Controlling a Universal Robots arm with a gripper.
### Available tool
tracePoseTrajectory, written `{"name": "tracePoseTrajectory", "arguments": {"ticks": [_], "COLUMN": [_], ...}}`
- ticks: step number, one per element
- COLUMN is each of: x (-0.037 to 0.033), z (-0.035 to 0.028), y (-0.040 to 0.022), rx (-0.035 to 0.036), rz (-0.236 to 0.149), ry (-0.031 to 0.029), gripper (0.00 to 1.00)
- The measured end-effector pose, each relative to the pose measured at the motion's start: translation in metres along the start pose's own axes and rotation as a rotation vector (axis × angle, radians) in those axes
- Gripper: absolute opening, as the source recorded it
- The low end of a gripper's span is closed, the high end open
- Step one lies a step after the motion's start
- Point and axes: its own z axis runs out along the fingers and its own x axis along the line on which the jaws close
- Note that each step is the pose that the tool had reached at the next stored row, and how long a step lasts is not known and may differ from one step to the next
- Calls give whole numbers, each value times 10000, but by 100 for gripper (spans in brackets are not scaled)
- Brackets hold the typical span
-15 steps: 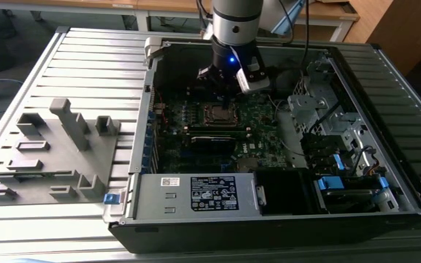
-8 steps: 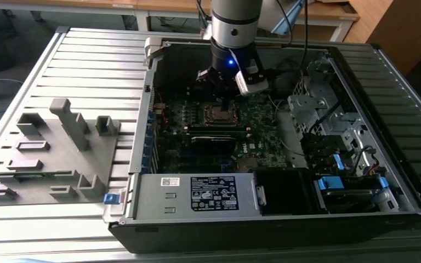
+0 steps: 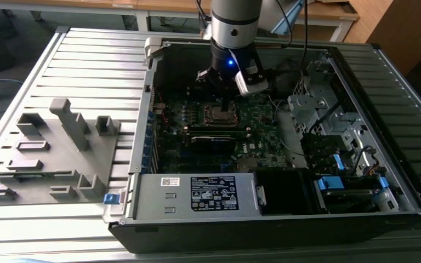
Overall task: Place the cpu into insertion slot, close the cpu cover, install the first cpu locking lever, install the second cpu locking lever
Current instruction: 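Install the second cpu locking lever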
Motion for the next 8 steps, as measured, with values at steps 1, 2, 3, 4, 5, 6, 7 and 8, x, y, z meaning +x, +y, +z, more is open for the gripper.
{"name": "tracePoseTrajectory", "arguments": {"ticks": [1, 2, 3, 4, 5, 6, 7, 8], "x": [0, 0, -1, -3, -4, -6, -7, -7], "z": [0, 1, 1, 0, 0, 0, 0, 0], "y": [-1, -6, -12, -21, -30, -40, -49, -55], "rx": [-1, -3, -2, 0, -2, -1, -1, -2], "rz": [0, 0, 1, 0, 0, 0, 0, 0], "ry": [0, -1, -1, 0, -1, -1, 0, -1], "gripper": [11, 11, 11, 11, 11, 11, 11, 11]}}
